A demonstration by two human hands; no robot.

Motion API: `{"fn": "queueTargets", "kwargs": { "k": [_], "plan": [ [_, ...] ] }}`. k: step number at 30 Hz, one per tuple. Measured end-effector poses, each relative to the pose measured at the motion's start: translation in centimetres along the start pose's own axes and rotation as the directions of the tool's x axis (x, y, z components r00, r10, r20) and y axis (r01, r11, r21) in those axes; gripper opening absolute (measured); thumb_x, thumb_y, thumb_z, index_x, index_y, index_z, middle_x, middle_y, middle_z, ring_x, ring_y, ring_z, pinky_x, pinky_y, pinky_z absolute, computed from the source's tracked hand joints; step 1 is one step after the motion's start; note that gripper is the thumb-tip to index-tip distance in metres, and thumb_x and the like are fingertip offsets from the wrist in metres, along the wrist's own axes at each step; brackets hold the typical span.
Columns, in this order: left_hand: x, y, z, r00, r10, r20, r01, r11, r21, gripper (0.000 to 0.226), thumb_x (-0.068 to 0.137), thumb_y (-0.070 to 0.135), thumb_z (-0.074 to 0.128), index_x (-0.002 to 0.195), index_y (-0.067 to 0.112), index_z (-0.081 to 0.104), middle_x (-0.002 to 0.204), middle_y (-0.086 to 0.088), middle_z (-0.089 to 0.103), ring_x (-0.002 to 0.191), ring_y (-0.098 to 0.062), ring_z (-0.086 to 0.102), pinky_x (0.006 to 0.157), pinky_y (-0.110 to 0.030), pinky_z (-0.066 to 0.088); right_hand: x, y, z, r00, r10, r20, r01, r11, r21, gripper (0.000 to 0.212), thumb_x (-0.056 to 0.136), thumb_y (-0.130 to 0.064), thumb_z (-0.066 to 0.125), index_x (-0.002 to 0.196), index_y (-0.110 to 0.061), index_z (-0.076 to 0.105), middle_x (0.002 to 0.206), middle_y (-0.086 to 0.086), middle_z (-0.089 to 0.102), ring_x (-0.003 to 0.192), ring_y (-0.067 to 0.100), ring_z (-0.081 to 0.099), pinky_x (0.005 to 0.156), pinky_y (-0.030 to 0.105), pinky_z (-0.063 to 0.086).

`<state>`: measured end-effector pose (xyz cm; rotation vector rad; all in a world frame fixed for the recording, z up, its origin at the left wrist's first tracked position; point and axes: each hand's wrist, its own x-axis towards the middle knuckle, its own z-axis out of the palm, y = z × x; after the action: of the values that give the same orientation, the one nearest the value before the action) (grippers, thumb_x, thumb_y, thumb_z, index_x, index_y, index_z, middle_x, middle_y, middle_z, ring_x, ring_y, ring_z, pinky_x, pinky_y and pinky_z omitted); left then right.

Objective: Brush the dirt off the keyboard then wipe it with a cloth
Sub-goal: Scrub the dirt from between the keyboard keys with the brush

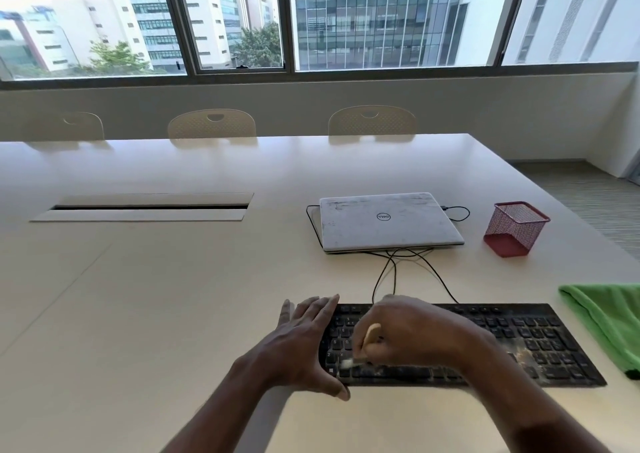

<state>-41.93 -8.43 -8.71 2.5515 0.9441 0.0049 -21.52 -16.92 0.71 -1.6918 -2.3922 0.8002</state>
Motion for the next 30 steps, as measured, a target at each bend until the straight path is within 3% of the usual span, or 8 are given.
{"fn": "queueTargets", "kwargs": {
  "k": [4, 9, 13, 16, 19, 24, 28, 30],
  "plan": [
    [0.1, 0.0, 0.0, 1.000, 0.003, -0.002, -0.003, 1.000, 0.001, 0.149, 0.060, 0.082, 0.076, 0.161, 0.023, -0.015, 0.169, 0.009, 0.002, 0.153, -0.008, -0.011, 0.123, -0.052, -0.016, -0.8, 0.5, -0.9, 0.993, 0.063, -0.099, -0.065, 0.998, -0.014, 0.013, 0.088, -0.026, 0.064, 0.079, -0.023, 0.073, 0.073, -0.006, 0.072, 0.060, 0.008, 0.063, 0.061, 0.023, 0.056],
    [0.1, 0.1, -0.1, 1.000, -0.004, 0.001, 0.004, 1.000, 0.008, 0.149, 0.060, 0.083, 0.076, 0.161, 0.023, -0.015, 0.169, 0.009, 0.002, 0.154, -0.010, -0.010, 0.124, -0.052, -0.014, 0.5, -0.3, 0.8, 0.933, 0.119, -0.339, -0.088, 0.991, 0.104, 0.020, 0.097, -0.029, 0.062, 0.085, -0.017, 0.072, 0.067, -0.002, 0.067, 0.046, 0.004, 0.047, 0.050, 0.016, 0.045],
    [0.1, 0.3, 0.0, 1.000, -0.002, -0.007, 0.002, 1.000, 0.010, 0.148, 0.061, 0.082, 0.076, 0.162, 0.022, -0.014, 0.169, 0.009, 0.002, 0.154, -0.010, -0.010, 0.124, -0.052, -0.014, 0.8, -0.8, 2.2, 0.956, 0.156, -0.247, -0.118, 0.980, 0.161, 0.029, 0.099, -0.024, 0.058, 0.071, -0.019, 0.060, 0.062, -0.005, 0.058, 0.039, 0.006, 0.040, 0.043, 0.015, 0.039],
    [0.0, 0.3, -0.1, 1.000, -0.009, 0.001, 0.009, 1.000, 0.011, 0.147, 0.062, 0.081, 0.076, 0.161, 0.021, -0.015, 0.169, 0.009, 0.000, 0.154, -0.009, -0.011, 0.124, -0.052, -0.014, 0.8, -0.8, 1.9, 0.936, 0.188, -0.298, -0.140, 0.975, 0.175, 0.031, 0.099, -0.025, 0.058, 0.068, -0.019, 0.058, 0.060, -0.004, 0.058, 0.038, 0.006, 0.039, 0.042, 0.015, 0.038],
    [0.0, 0.2, 0.0, 1.000, -0.008, -0.003, 0.008, 1.000, 0.012, 0.147, 0.062, 0.081, 0.076, 0.161, 0.022, -0.016, 0.170, 0.007, 0.000, 0.154, -0.010, -0.011, 0.123, -0.050, -0.017, 1.1, -1.0, 1.8, 0.917, 0.192, -0.351, -0.142, 0.976, 0.163, 0.031, 0.101, -0.027, 0.055, 0.071, -0.020, 0.058, 0.059, -0.006, 0.055, 0.039, 0.006, 0.039, 0.044, 0.016, 0.039],
    [0.0, 0.3, 0.1, 1.000, -0.007, -0.003, 0.007, 1.000, 0.021, 0.147, 0.062, 0.081, 0.076, 0.160, 0.023, -0.017, 0.169, 0.008, -0.001, 0.153, -0.010, -0.011, 0.122, -0.047, -0.019, 0.4, -0.9, 1.2, 0.974, 0.156, -0.167, -0.141, 0.985, 0.099, 0.023, 0.099, -0.032, 0.058, 0.084, -0.016, 0.066, 0.072, -0.002, 0.064, 0.054, 0.006, 0.046, 0.052, 0.017, 0.044],
    [-0.1, 0.4, -0.1, 1.000, -0.013, -0.006, 0.013, 1.000, 0.014, 0.147, 0.062, 0.081, 0.076, 0.160, 0.023, -0.017, 0.169, 0.008, 0.001, 0.154, -0.011, -0.010, 0.123, -0.049, -0.017, -0.4, -0.8, 0.2, 0.963, 0.146, -0.229, -0.116, 0.984, 0.139, 0.019, 0.093, -0.041, 0.068, 0.085, -0.025, 0.073, 0.077, -0.005, 0.071, 0.059, 0.003, 0.060, 0.055, 0.015, 0.049],
    [0.0, 0.4, 0.0, 1.000, -0.013, -0.008, 0.013, 1.000, 0.012, 0.147, 0.062, 0.080, 0.077, 0.160, 0.023, -0.016, 0.169, 0.008, 0.001, 0.154, -0.011, -0.010, 0.123, -0.049, -0.017, -0.4, -1.0, 0.3, 0.961, 0.120, -0.248, -0.087, 0.986, 0.139, 0.013, 0.094, -0.035, 0.067, 0.086, -0.026, 0.071, 0.078, -0.005, 0.069, 0.058, 0.001, 0.058, 0.055, 0.014, 0.048]
  ]
}}
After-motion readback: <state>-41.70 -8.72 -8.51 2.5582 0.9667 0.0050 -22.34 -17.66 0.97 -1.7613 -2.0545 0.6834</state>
